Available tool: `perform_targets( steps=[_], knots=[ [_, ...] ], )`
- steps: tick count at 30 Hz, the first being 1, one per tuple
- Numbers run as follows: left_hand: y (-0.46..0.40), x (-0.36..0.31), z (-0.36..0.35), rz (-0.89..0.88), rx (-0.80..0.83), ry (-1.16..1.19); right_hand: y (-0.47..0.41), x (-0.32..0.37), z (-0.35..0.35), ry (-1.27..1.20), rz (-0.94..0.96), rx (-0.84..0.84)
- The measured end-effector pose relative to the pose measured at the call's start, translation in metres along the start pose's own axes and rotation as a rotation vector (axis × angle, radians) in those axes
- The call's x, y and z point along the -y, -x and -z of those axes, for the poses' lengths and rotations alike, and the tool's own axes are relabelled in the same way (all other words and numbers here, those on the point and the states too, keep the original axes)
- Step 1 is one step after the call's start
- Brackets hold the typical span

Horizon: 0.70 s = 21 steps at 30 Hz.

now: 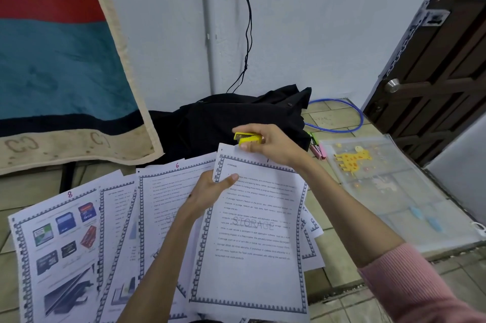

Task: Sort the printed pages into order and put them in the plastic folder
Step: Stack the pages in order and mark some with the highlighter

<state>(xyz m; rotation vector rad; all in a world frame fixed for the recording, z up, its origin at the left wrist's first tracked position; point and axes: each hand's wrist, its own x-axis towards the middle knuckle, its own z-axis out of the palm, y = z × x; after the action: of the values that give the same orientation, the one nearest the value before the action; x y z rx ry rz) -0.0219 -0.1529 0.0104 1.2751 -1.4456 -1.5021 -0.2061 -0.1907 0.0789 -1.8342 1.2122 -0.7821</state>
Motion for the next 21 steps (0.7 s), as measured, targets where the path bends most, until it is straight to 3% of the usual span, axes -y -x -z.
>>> perform_targets(
  steps=[3, 5, 9, 11, 13, 18, 21],
  knots=[
    [-0.001, -0.001, 0.000, 0.008, 0.017, 0.015, 0.007, -0.008, 0.010, -0.154, -0.045, -0.149],
    [-0.001, 0.000, 0.000, 0.013, 0.020, 0.012, 0.012, -0.020, 0.018, -0.193, -0.074, -0.359],
    [-0.003, 0.004, 0.003, 0.025, -0.019, 0.011, 0.037, -0.079, 0.034, 0.060, -0.405, -0.820],
    [-0.004, 0.005, 0.004, 0.035, -0.035, 0.011, 0.055, -0.116, 0.034, 0.213, -0.648, -0.832],
    [-0.006, 0.006, 0.005, 0.049, -0.051, 0.004, 0.068, -0.139, 0.026, 0.279, -0.757, -0.769],
    [-0.009, 0.006, 0.006, 0.060, -0.080, -0.032, 0.070, -0.158, 0.016, 0.219, -0.687, -0.754],
    [-0.010, 0.007, 0.007, 0.071, -0.109, -0.046, 0.066, -0.160, 0.015, 0.338, -0.691, -0.739]
  ],
)
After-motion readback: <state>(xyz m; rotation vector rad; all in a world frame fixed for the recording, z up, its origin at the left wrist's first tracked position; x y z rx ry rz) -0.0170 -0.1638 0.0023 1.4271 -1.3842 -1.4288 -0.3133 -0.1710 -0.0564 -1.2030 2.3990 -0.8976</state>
